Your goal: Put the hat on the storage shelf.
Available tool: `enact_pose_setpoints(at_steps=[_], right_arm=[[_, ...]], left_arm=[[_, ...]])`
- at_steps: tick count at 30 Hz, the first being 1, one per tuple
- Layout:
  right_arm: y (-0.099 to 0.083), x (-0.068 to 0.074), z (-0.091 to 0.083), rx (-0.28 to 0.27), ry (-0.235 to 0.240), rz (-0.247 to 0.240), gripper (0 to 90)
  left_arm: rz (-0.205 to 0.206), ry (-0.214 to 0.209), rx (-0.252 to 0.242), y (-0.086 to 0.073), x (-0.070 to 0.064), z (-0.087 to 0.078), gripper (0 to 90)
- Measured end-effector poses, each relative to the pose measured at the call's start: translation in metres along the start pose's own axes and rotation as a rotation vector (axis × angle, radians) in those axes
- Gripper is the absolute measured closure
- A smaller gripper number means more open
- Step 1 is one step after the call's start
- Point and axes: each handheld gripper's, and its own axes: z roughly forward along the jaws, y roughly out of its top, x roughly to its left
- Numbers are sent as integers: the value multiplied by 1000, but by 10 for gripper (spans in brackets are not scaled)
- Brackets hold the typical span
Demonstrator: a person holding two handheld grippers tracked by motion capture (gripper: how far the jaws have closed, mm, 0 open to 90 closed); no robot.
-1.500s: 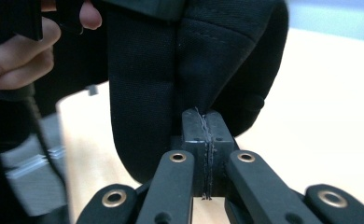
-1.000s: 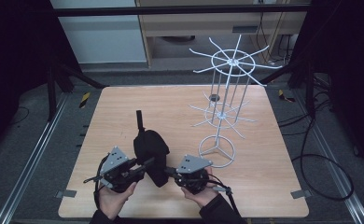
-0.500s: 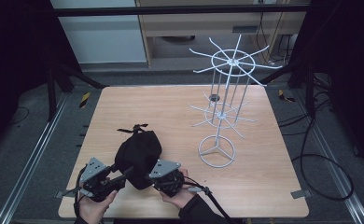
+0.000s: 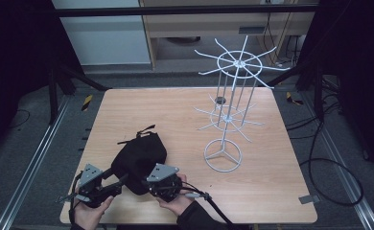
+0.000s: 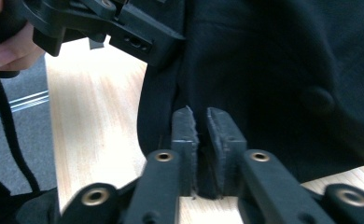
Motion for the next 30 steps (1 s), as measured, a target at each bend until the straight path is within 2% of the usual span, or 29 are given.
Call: enact_pose_setpoints(at_steps=[4, 8, 10, 12, 15, 19, 23, 30], right_arm=[[-3, -6, -6, -22, -15, 30, 750], [-10, -16, -18, -29, -43, 55, 724], [-14, -21, -24, -32, -58, 66, 711], [-18, -28, -32, -39, -84, 80, 694], [-25, -39, -43, -49, -113, 116, 680], [-28, -49, -55, -54, -152, 132, 645], [-42, -56, -76, -59, -192, 136, 625], [-70, -72, -121, -76, -274, 192, 591]], left_arm=[[-5, 42, 69, -6, 13, 7, 352], [1, 76, 177, -13, 19, 18, 351], [7, 90, 203, -13, 19, 20, 336], [11, 107, 205, -13, 18, 18, 310], [10, 110, 183, -10, 18, 14, 276], [46, 113, 136, -2, 14, 9, 276], [73, 111, 86, 11, 12, 5, 276], [105, 86, 22, 39, 6, 4, 284]])
